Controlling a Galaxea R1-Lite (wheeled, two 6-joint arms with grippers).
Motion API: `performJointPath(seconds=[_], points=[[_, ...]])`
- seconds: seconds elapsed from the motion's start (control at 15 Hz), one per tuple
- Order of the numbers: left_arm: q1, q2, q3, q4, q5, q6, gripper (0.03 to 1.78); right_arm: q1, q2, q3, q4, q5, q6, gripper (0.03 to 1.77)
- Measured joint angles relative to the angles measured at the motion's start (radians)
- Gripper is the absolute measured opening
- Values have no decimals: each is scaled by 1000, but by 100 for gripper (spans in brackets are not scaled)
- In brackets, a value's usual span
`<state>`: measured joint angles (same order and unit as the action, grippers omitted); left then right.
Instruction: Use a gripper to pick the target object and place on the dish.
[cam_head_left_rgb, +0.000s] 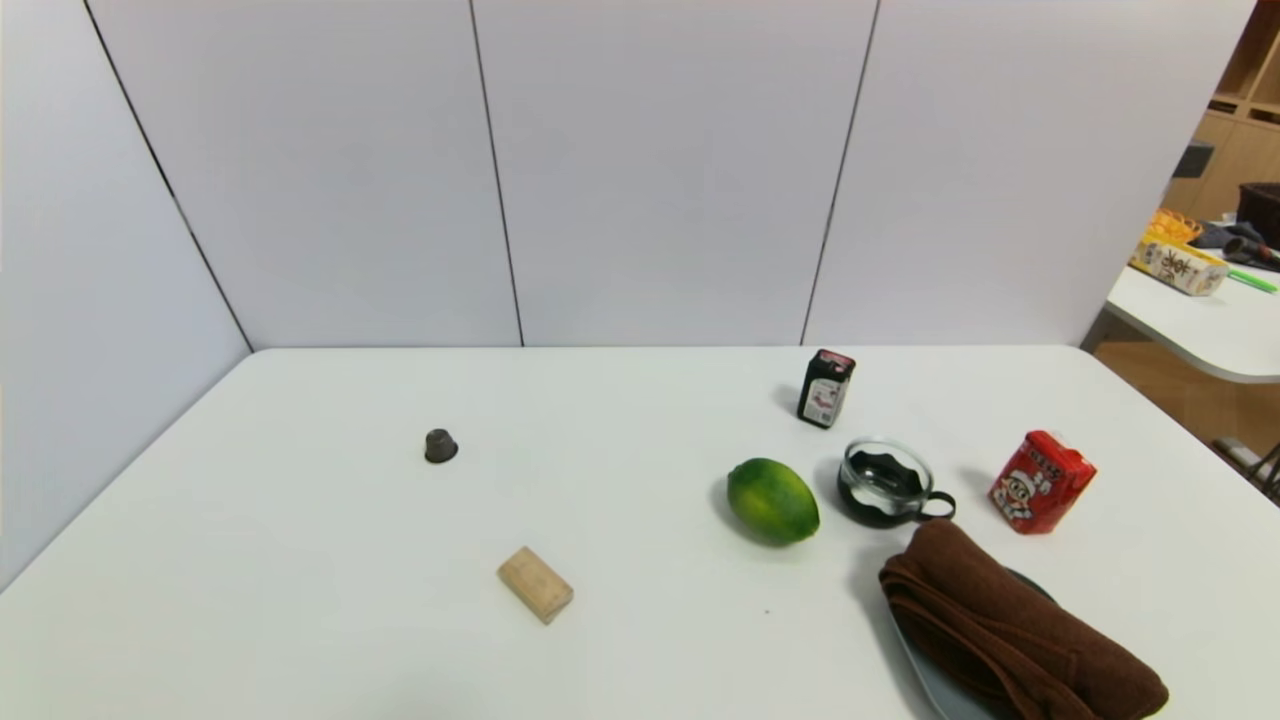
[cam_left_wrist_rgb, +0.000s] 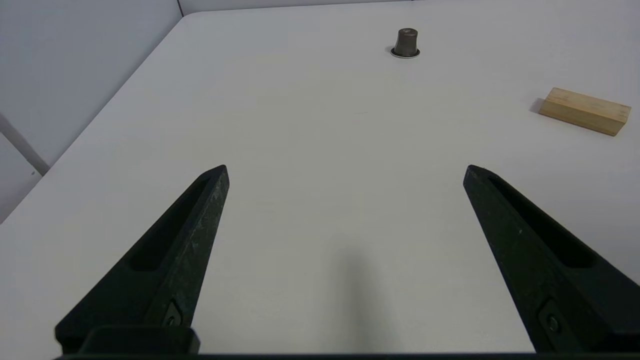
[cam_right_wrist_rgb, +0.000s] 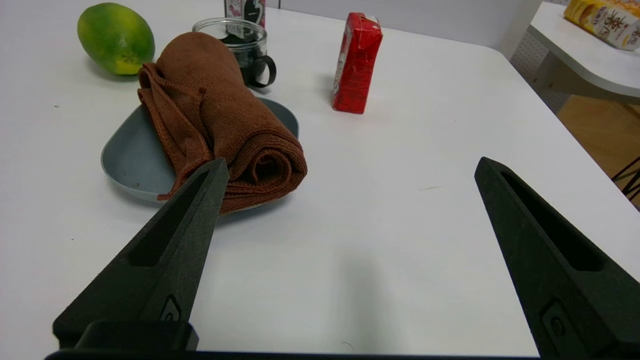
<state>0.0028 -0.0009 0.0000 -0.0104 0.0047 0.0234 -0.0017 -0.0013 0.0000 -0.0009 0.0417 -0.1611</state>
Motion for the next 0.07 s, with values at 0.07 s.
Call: performJointPath(seconds=[0.07], points=[[0, 0, 0, 0, 0, 0, 169, 0, 0, 0, 0, 0, 1, 171]])
